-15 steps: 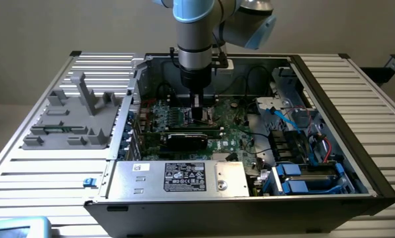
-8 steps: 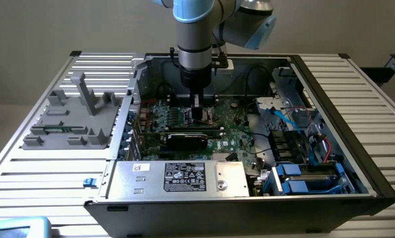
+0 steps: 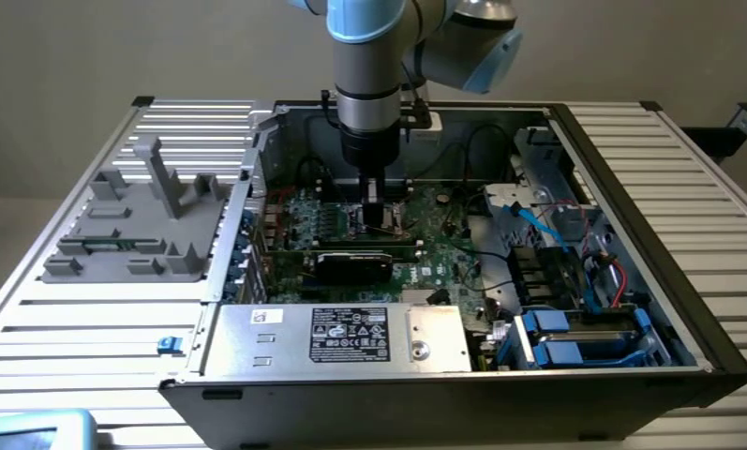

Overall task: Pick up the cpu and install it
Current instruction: 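Place the cpu into insertion slot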

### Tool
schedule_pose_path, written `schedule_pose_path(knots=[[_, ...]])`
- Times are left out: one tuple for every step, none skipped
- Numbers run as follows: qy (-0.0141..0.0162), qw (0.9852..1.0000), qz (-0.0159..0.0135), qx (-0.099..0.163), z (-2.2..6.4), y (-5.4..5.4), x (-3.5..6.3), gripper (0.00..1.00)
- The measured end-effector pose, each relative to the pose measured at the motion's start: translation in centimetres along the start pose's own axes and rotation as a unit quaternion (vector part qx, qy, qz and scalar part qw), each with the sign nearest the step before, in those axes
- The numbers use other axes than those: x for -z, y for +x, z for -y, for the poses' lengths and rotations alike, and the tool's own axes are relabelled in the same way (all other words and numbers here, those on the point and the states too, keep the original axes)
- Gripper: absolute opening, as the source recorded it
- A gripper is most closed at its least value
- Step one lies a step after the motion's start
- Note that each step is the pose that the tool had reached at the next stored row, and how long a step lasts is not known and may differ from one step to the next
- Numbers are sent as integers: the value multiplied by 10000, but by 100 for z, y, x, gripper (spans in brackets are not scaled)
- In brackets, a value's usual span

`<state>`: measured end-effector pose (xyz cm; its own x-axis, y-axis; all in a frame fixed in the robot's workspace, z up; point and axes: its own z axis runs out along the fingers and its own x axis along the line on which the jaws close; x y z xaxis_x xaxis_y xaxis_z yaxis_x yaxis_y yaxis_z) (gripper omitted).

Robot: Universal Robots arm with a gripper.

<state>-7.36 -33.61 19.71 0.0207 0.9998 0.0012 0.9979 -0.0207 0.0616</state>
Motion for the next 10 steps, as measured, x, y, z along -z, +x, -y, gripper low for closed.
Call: schedule_pose_path(knots=[[0, 10000, 0, 3, 0, 0, 0, 55], [0, 10000, -1, 4, 0, 0, 0, 55], [0, 10000, 0, 5, 0, 0, 0, 55], [0, 10000, 0, 5, 0, 0, 0, 55], [1, 10000, 0, 5, 1, -1, -1, 55], [1, 10000, -2, 5, 1, 0, -2, 55], [0, 10000, -6, 4, 1, 0, -3, 55], [0, 10000, -8, 4, 1, 0, -3, 55], [0, 10000, -10, 4, 1, 0, -4, 55], [0, 10000, -13, 4, 1, 0, -5, 55]])
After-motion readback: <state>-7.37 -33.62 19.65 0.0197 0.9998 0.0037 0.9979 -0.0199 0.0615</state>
